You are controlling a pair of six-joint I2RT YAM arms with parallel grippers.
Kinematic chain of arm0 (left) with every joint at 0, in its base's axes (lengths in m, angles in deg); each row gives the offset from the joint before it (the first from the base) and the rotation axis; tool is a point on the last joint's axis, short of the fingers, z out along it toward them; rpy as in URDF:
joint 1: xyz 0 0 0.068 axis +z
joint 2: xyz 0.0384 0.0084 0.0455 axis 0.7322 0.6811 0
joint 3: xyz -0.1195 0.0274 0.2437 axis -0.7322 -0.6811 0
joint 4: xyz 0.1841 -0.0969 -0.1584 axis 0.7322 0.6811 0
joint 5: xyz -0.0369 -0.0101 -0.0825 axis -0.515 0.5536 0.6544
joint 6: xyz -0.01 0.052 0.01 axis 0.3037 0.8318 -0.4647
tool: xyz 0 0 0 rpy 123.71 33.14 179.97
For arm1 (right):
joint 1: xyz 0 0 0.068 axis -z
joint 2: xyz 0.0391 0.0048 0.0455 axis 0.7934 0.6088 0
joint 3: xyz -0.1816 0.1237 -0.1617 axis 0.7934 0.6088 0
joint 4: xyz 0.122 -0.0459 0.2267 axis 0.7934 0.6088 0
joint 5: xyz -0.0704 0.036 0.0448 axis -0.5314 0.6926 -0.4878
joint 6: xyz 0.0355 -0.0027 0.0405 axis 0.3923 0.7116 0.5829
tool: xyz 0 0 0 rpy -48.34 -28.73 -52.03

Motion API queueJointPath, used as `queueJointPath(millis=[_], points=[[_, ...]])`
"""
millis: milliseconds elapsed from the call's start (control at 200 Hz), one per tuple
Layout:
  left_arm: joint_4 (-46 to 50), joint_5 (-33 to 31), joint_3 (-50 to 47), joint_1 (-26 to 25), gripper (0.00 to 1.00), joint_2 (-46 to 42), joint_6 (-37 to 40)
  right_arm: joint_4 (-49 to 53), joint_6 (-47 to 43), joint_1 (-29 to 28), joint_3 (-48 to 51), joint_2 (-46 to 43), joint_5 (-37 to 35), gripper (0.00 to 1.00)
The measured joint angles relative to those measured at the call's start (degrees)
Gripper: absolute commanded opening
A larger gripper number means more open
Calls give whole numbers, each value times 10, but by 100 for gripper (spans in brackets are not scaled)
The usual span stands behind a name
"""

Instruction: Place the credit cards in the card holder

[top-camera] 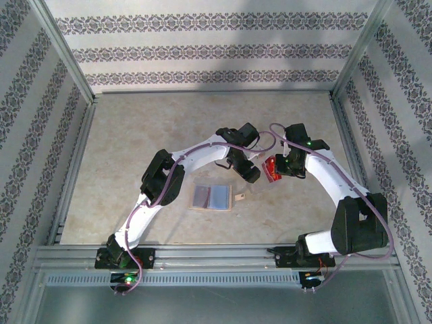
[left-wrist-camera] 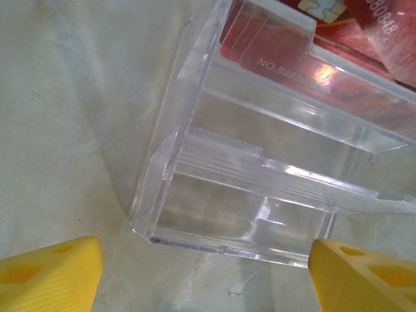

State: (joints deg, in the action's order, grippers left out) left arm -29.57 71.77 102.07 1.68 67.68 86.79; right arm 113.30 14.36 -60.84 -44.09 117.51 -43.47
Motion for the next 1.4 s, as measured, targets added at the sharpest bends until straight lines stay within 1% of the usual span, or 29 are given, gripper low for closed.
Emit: queueJointPath(millis=[80, 220, 425, 800, 984, 1234, 1399], points=[[0, 0, 0, 0, 83, 0, 0, -1, -2, 0, 0, 0, 8, 12], [0, 0, 0, 0, 83, 0, 0, -1, -3, 0, 0, 0, 16, 6], [0, 0, 0, 0, 83, 0, 0, -2, -4, 0, 0, 0, 23, 1], [0, 0, 0, 0, 84, 0, 0, 7, -4, 0, -5, -10, 43, 0], [0, -1, 0, 0, 85, 0, 0, 22, -4, 0, -20, -33, 51, 0], [4, -9, 0, 0, 89, -6, 0, 36, 0, 0, -30, -69, 68, 0], [14, -9, 0, 2, 91, -36, 1, 37, 12, 0, -30, -108, 94, 0]])
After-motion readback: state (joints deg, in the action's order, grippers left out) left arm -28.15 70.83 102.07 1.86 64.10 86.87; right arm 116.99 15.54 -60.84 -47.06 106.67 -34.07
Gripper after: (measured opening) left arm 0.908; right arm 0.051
